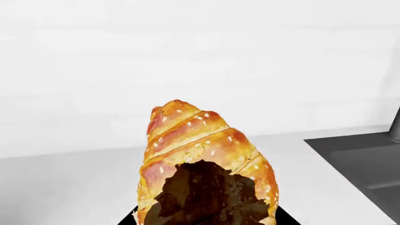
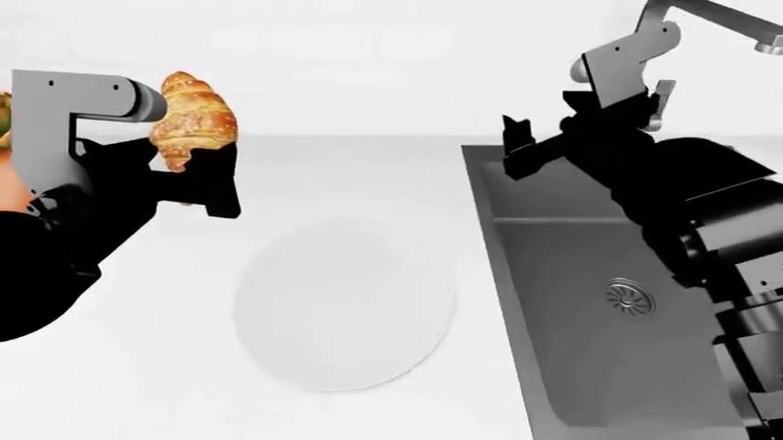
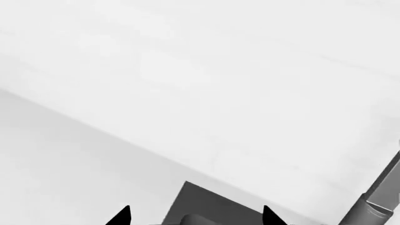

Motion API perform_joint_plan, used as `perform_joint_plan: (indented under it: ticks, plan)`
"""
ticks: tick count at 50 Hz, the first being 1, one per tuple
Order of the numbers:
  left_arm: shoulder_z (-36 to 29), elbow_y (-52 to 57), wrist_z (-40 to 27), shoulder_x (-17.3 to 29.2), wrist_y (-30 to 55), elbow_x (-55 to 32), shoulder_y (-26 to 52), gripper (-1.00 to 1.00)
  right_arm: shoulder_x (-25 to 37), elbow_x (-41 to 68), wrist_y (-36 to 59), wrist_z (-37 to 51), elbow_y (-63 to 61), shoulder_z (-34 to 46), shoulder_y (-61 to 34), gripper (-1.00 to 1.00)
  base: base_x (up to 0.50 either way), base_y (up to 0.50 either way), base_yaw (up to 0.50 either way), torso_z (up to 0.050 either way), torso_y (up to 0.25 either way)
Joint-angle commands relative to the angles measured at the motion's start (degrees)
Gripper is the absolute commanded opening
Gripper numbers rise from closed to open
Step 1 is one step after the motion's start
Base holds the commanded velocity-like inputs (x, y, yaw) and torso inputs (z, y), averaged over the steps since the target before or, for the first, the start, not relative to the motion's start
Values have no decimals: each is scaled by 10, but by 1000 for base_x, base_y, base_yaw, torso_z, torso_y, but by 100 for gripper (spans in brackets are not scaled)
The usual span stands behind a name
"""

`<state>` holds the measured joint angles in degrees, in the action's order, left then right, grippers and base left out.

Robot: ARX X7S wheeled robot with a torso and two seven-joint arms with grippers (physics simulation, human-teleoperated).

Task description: Place the pastries on the plates.

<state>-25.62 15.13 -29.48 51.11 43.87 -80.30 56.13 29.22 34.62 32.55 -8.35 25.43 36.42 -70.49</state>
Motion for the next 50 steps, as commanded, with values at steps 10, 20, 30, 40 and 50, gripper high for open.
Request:
perform_joint_plan:
  ticks: [10, 20, 30, 40, 50]
  plan:
    - [-2, -4, -6, -6, -2, -4, 5, -100, -1, -2, -7, 1, 9, -1, 0, 100, 218, 123, 0, 0, 1]
    - [-88, -41, 11, -59, 200, -199, 156, -100, -1, 17, 8, 6, 3, -14, 2, 100, 29, 5, 0, 0, 1]
    - [-182, -61, -25, -153, 302, -283, 245, -100, -12, 9, -4, -13, 27, -6, -13, 100, 0, 0, 0, 0, 0]
    - [-267, -103, -47, -182, 328, -374, 219, -100, -8, 16, -6, -11, 18, -11, 4, 100, 0, 0, 0, 2, 0]
    - [-290, -151, 6, -199, 327, -244, 178, -100, -6, 25, -9, -8, 12, -18, 18, 100, 0, 0, 0, 0, 1]
